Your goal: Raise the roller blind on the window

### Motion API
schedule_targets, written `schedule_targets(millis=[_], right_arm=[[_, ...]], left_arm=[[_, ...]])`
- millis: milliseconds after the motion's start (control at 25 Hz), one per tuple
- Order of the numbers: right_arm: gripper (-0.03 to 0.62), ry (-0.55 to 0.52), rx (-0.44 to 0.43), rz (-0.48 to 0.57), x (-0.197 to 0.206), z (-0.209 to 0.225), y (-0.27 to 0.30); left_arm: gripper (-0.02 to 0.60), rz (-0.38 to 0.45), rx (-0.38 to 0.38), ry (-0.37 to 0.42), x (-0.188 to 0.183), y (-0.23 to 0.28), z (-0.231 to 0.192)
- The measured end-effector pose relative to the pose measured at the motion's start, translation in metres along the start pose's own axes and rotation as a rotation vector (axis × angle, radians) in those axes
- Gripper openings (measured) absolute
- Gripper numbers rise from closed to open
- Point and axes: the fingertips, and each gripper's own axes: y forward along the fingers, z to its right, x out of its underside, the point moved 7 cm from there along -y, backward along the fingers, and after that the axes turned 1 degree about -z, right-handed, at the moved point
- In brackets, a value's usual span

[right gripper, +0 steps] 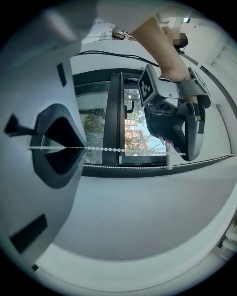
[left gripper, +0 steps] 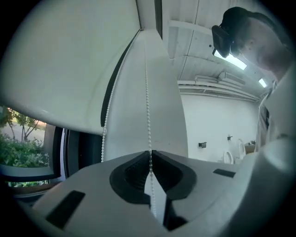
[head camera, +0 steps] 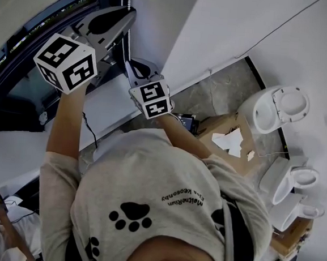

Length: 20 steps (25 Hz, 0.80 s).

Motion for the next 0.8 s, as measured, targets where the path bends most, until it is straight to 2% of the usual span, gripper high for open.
schedule_targets(millis=[400, 480, 640, 800], right_arm=[[0.01, 0.02, 0.009, 0.003, 0.001, -0.002, -0.001], [0.011, 0.022, 0.009, -0.011, 0.01, -0.004, 0.0], [0.011, 0.009, 0.021, -0.036, 0.032, -0.01, -0.001], [0.011, -0.002, 0.01, -0.083, 0.052, -0.014, 0.003]], left_arm=[[0.009, 0.009, 0.006, -0.031, 0.001, -0.006, 0.007], [0.009, -0.008, -0.007, -0.022, 0.011, -0.009, 0.007], [0.009, -0.007, 0.002, -0.082, 0.034, -0.015, 0.008], [0.009, -0.039, -0.007, -0.101, 0.057, -0.017, 0.011]])
